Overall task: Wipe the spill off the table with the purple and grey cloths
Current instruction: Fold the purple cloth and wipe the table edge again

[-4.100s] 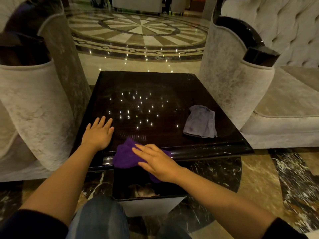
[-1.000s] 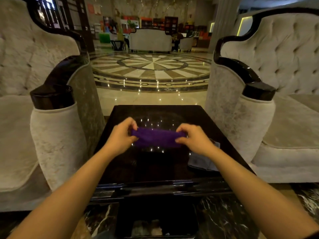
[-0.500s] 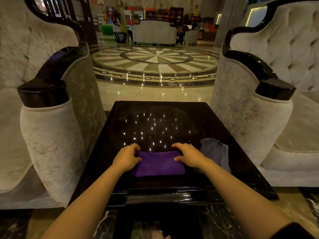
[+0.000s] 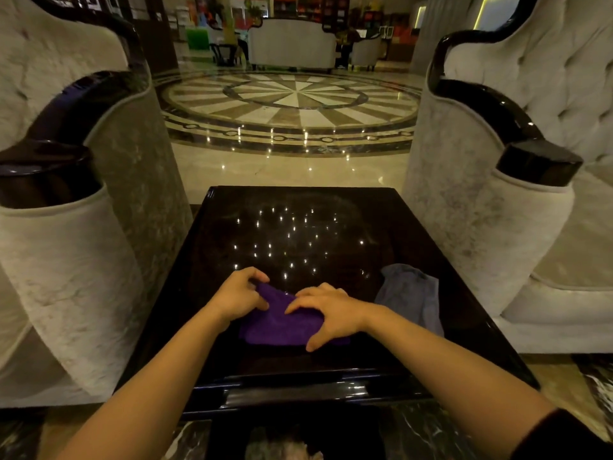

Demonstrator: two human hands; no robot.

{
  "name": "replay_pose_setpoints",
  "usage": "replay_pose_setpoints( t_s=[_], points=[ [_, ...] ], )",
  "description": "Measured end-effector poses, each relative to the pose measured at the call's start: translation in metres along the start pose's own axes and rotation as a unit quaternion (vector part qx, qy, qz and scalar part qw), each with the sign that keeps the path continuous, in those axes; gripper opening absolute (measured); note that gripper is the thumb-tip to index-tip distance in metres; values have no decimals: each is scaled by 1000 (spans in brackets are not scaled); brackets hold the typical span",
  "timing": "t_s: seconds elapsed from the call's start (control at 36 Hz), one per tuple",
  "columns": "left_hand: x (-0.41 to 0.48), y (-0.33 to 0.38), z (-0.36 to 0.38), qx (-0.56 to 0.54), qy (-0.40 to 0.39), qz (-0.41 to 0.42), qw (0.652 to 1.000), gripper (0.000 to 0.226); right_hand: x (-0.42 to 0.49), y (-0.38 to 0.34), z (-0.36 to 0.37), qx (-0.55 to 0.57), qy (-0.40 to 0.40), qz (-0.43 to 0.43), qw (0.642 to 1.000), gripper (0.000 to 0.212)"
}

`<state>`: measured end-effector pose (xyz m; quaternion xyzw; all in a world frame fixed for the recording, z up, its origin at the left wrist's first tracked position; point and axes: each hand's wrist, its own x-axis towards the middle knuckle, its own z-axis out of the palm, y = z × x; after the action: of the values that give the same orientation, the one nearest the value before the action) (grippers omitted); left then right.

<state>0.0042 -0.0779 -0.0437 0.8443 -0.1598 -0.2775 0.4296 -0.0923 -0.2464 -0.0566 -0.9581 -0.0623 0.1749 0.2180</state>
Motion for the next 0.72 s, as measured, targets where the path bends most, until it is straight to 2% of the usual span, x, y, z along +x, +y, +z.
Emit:
replay_pose_setpoints(
  t_s=[0.14, 0.19, 0.28, 0.33, 0.42, 0.5, 0.56, 0.61, 0.72],
  points=[
    [11, 18, -2, -65, 33, 27, 997, 40, 3, -2, 1, 60, 62, 13, 996, 49],
    [17, 25, 0, -63, 32, 42, 997, 38, 3, -2, -4, 144, 68, 36, 987, 41],
    [26, 34, 4, -74, 37, 60, 995, 30, 1, 0, -14, 350, 45, 86, 932, 23],
    [33, 35, 4, -64, 60, 73, 993, 25, -1, 9, -21, 430, 43, 103, 896, 18],
    [40, 23, 0, 34, 116, 98, 988, 30, -4, 30, -34, 512, 86, 127, 845, 16],
    [43, 0, -3, 167, 156, 107, 968, 41, -6, 54, -55, 570, 168, 134, 793, 17],
    [44, -15, -2, 286, 154, 89, 942, 48, -7, 68, -72, 571, 234, 142, 774, 16],
    [46, -27, -3, 361, 128, 64, 921, 53, -6, 83, -90, 540, 287, 160, 775, 17],
    [51, -41, -2, 417, 81, 43, 904, 54, 6, 123, -118, 359, 355, 219, 835, 20]
  ],
)
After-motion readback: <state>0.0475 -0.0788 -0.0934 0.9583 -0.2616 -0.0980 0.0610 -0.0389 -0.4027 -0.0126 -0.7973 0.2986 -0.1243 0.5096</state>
